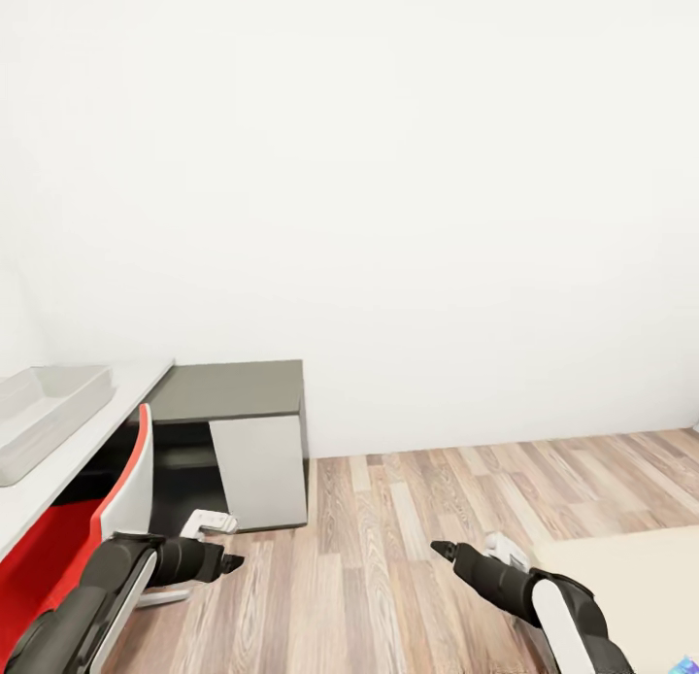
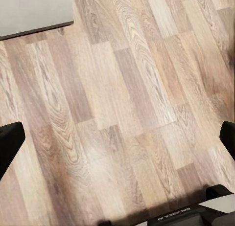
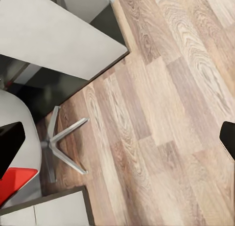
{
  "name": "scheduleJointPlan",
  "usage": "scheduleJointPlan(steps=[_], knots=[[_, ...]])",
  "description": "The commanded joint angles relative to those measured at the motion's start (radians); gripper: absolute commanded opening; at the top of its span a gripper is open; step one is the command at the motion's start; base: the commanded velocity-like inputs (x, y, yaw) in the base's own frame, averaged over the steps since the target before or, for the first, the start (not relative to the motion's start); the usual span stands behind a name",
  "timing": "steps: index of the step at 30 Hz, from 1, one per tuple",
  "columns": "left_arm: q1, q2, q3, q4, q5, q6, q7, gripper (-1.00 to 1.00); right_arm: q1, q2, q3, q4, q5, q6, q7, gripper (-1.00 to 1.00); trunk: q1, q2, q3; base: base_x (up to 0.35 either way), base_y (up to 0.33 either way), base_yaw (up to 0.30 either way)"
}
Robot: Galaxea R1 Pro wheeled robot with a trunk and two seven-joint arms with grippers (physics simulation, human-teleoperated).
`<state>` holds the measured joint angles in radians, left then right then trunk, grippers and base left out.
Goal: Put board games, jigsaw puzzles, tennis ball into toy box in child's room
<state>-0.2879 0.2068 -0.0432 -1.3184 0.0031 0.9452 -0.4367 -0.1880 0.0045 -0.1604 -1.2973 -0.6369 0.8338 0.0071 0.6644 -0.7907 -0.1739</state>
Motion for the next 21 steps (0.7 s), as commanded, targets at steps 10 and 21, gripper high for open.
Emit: scheduleJointPlan(steps=[10, 21], knots=[[-0.001, 0.001, 0.003, -0.013, 0.0, 0.004, -0.006, 1.0, -0.003, -0.015, 0.057, -0.031, -0.012, -0.008, 0.008, 1.0, 0.0, -0.001, -0.002, 0.0, 0.0, -0.28], [-0.001, 0.0, -0.001, -0.006, 0.001, 0.003, -0.007, 1.0, -0.004, -0.018, 0.058, -0.036, -0.011, -0.008, 0.01, 1.0, 0.0, -0.001, -0.005, 0.0, 0.057, -0.28]])
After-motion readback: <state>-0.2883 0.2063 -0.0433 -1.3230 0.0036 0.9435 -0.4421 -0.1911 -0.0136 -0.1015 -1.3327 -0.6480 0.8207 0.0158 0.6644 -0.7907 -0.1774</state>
